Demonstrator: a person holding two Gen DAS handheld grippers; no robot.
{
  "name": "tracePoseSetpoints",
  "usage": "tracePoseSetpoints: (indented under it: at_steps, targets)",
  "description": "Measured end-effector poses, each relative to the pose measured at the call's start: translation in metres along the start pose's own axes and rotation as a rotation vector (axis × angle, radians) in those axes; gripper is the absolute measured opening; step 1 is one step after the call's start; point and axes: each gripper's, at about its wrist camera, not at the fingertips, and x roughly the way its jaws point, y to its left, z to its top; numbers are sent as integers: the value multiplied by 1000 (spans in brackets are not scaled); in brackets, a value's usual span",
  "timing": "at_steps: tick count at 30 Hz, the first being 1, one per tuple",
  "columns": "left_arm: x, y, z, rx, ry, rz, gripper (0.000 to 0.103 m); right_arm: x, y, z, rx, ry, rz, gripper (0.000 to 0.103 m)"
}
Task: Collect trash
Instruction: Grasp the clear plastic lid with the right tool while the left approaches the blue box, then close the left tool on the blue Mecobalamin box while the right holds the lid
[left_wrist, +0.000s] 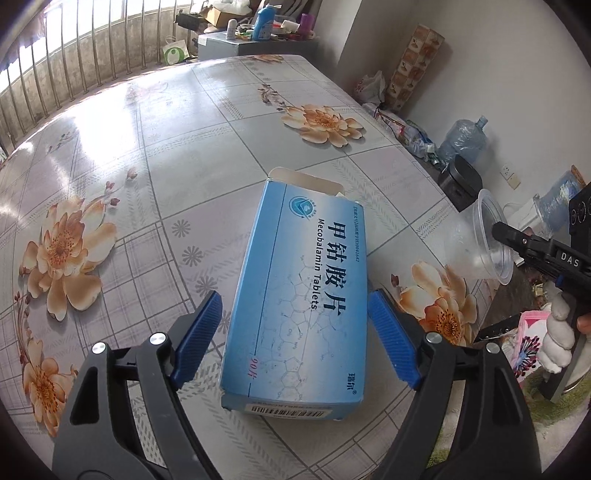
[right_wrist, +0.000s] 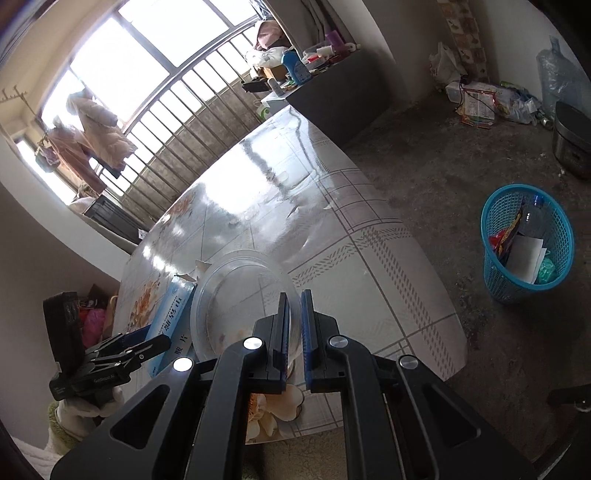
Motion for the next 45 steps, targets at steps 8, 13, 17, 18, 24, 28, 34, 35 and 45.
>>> tracePoseSetpoints:
  at_steps: [8,13,17,18,24,28,34,35,45]
  targets:
    - [0,-20,-9,18,46,-78,77,-1,-2,1,-8,-18,-18,7]
    - [12,-31,2,18,41,-23,78,-3,-7,-1,2,-22,-16,7]
    - [24,-34,8,20,44,30,78,-4,-6,-1,-1,-26,-22,7]
    - [27,-35,9,21,44,41,78,-4,-6,-1,-2,-28,-23,7]
    - [34,-39,13,38,12,109,77,-5,-6,-3,-5,-28,-23,7]
    - [31,-32,12,10,-10,131,74,-5,-3,-4,-10,-25,-21,7]
    - [20,-14,9,-68,-17,183,74,-3,0,-4,-21,-19,-14,7]
    - [20,-12,8,-75,-13,185,75,-2,-1,-4,-21,-17,-12,7]
    - [23,-18,3,-43,-2,216,77,0,1,-3,-24,-12,-10,7]
